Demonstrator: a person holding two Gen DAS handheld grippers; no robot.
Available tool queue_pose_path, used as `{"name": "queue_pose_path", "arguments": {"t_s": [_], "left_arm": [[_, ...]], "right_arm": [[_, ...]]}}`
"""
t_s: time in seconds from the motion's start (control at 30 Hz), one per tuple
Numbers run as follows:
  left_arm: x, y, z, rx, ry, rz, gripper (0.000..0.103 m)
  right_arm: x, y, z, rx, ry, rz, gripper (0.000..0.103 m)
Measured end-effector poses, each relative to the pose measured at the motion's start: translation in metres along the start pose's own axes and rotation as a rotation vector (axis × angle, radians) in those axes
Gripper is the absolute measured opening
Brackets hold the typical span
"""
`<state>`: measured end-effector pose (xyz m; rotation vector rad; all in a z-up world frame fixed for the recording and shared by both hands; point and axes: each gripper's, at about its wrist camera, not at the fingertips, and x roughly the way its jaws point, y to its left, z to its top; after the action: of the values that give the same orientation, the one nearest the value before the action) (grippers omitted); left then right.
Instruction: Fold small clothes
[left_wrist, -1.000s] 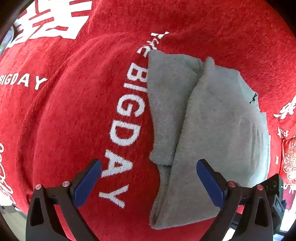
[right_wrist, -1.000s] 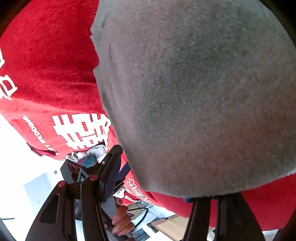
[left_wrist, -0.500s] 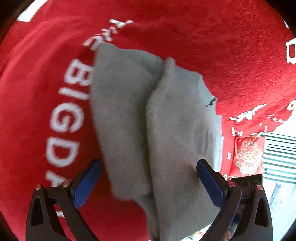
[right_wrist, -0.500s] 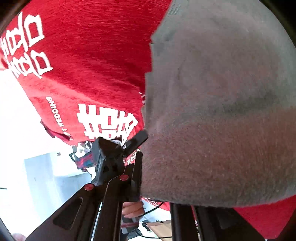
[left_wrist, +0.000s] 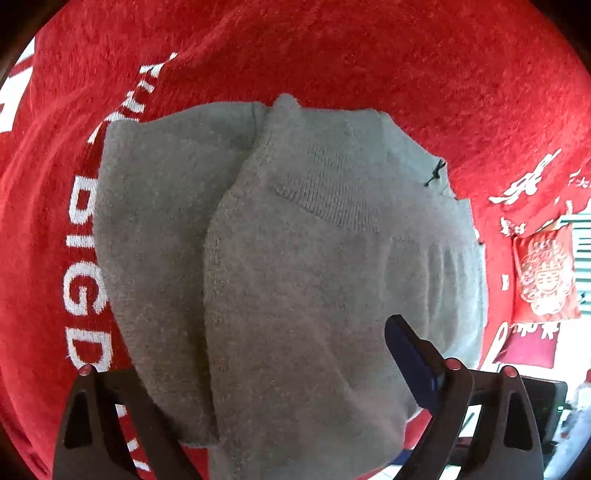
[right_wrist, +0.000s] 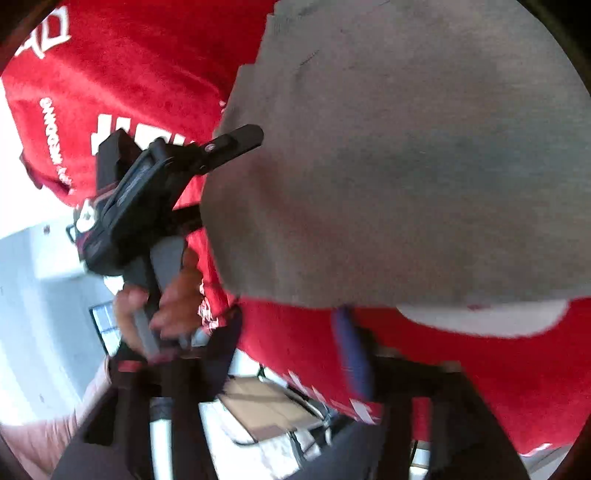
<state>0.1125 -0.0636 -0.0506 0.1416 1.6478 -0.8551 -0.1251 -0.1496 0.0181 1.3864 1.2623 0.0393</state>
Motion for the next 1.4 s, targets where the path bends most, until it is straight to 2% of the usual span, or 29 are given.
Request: {"name": "queue_pose_path", "arguments": {"t_s": [0.07,0.13,0.17,0.2,0.23,0.27,0.3,0.37,0.43,0.53,0.67,0.77,0.9,1.0,1.13,1.27,1.3,1.33,1.4], "left_arm": [[0.001,-0.003,0.0,0.007,-0.007,0.034,0.09],[0.004,-0.009,0.0,0.02,-0.016,0.08,0.083],[0.003,-0.01,-0.001,0.028,-0.021,0.106,0.07],[0.003,-0.011,-0.001,0.036,-0.024,0.137,0.052],[0.003,-0.013,-0.001,0.043,-0.027,0.168,0.042],[0.002,-0.011,-0.001,0.044,-0.03,0.167,0.032],[0.0,-0.01,-0.002,0.039,-0.037,0.158,0.028],[-0.002,-0.014,-0.003,0.052,-0.053,0.178,0.026],[-0.007,-0.018,-0.006,0.075,-0.069,0.196,0.024],[-0.016,-0.029,-0.008,0.094,-0.103,0.187,0.023],[-0.037,-0.057,-0.007,0.119,-0.152,0.148,0.022],[-0.052,-0.092,-0.004,0.166,-0.192,0.142,0.02],[-0.056,-0.141,0.002,0.225,-0.217,0.091,0.018],[-0.032,-0.183,0.001,0.296,-0.185,0.079,0.018],[0.027,-0.221,-0.004,0.349,-0.095,0.091,0.018],[0.054,-0.233,-0.016,0.382,-0.051,0.115,0.018],[0.056,-0.236,-0.019,0.391,-0.052,0.128,0.018],[0.056,-0.242,-0.021,0.398,-0.063,0.135,0.018],[0.045,-0.244,-0.024,0.414,-0.088,0.14,0.018]], "right_arm": [[-0.017,0.002,0.001,-0.036,-0.004,0.002,0.066],[-0.038,0.007,0.007,-0.081,-0.047,-0.022,0.066],[-0.049,0.008,0.013,-0.098,-0.087,-0.049,0.066],[-0.057,0.008,0.019,-0.11,-0.127,-0.079,0.06],[-0.063,0.008,0.025,-0.118,-0.163,-0.107,0.028],[-0.067,0.007,0.033,-0.124,-0.193,-0.142,0.006],[-0.068,0.006,0.042,-0.125,-0.214,-0.185,0.003],[-0.063,-0.001,0.059,-0.125,-0.241,-0.253,0.002],[-0.051,-0.007,0.07,-0.126,-0.223,-0.271,0.002],[-0.023,-0.022,0.076,-0.151,-0.149,-0.35,0.001],[-0.028,-0.03,0.071,-0.171,-0.162,-0.309,0.001],[-0.039,-0.046,0.069,-0.139,-0.146,-0.226,0.001],[-0.063,-0.062,0.065,-0.106,-0.157,-0.121,0.005],[-0.087,-0.081,0.061,-0.063,-0.183,-0.011,0.005],[-0.113,-0.119,0.059,0.049,-0.227,0.075,0.005],[-0.124,-0.148,0.059,0.135,-0.245,0.16,0.006],[-0.125,-0.155,0.059,0.15,-0.247,0.176,0.015],[-0.126,-0.158,0.058,0.162,-0.249,0.189,0.037],[-0.134,-0.167,0.06,0.195,-0.266,0.267,0.058]]}}
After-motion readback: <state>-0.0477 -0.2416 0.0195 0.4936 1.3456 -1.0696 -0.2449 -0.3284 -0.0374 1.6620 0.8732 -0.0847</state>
